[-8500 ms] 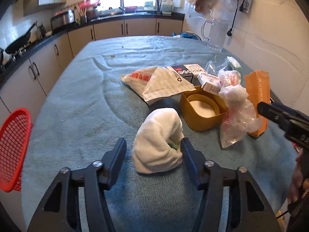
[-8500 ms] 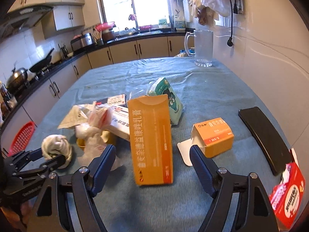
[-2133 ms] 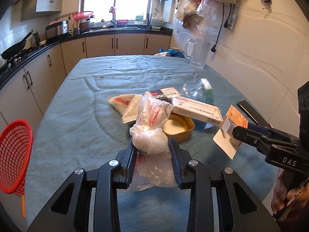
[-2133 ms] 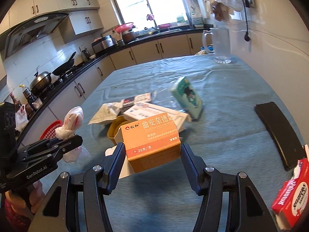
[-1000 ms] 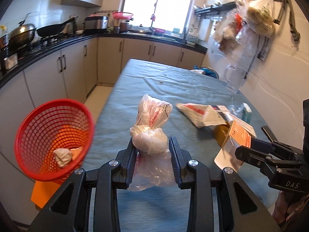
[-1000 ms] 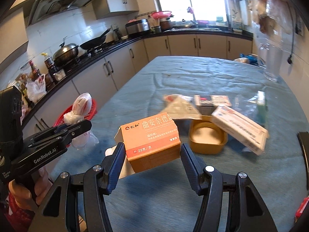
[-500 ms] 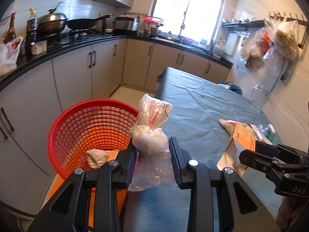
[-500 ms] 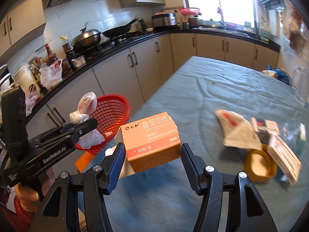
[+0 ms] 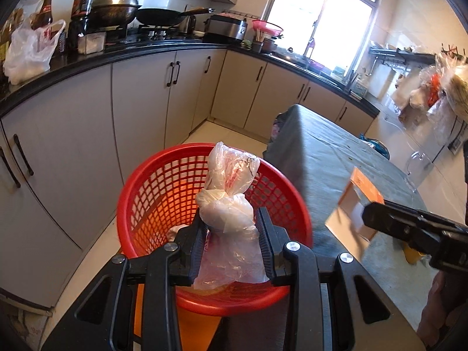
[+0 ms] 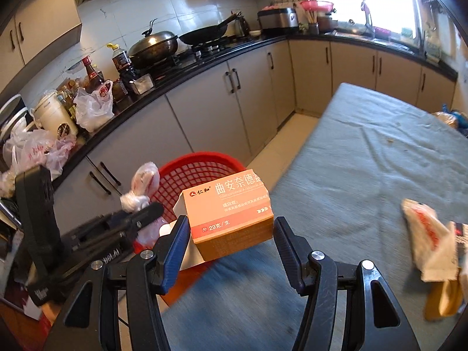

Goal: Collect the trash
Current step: 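Drop the plastic bag while the right tool drops the orange box into the basket, then move the right tool back to the table and grasp the white box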

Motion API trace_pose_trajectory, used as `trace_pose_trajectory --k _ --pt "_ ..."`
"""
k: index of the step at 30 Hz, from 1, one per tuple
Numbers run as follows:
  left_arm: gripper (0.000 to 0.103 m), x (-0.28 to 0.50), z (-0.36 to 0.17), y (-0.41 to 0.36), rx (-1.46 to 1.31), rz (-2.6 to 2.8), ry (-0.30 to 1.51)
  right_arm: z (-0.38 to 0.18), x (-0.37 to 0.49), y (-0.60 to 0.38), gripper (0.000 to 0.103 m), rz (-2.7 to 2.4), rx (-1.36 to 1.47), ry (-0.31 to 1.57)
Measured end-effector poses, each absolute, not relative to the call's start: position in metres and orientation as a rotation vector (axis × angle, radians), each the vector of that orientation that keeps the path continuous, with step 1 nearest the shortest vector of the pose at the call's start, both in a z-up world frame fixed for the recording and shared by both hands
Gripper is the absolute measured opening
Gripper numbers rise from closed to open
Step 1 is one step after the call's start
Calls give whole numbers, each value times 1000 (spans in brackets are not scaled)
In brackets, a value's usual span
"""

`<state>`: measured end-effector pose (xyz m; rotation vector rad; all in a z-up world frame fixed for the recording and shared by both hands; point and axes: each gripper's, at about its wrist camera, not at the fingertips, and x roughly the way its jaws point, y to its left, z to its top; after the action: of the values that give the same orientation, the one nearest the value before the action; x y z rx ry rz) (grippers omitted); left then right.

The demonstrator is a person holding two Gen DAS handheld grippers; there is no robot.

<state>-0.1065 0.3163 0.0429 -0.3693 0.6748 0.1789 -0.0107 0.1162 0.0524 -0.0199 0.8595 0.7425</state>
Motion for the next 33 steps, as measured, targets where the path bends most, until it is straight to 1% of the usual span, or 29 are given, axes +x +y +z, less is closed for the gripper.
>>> trace_pose_trajectory --k 10,13,16,19,26,33 --pt "32 -101 32 331 -390 185 689 32 14 160 65 788 17 944" --pt "37 -101 31 334 -397 179 685 28 17 166 65 793 22 960" --pt "48 -103 32 337 -403 184 677 27 19 167 65 798 32 968" --pt "51 -104 33 338 -414 181 670 30 19 162 65 792 39 958" --pt "51 -111 42 331 -411 168 652 44 12 135 65 780 86 927" --pt "52 -114 54 304 -374 136 641 49 1 97 65 753 120 902"
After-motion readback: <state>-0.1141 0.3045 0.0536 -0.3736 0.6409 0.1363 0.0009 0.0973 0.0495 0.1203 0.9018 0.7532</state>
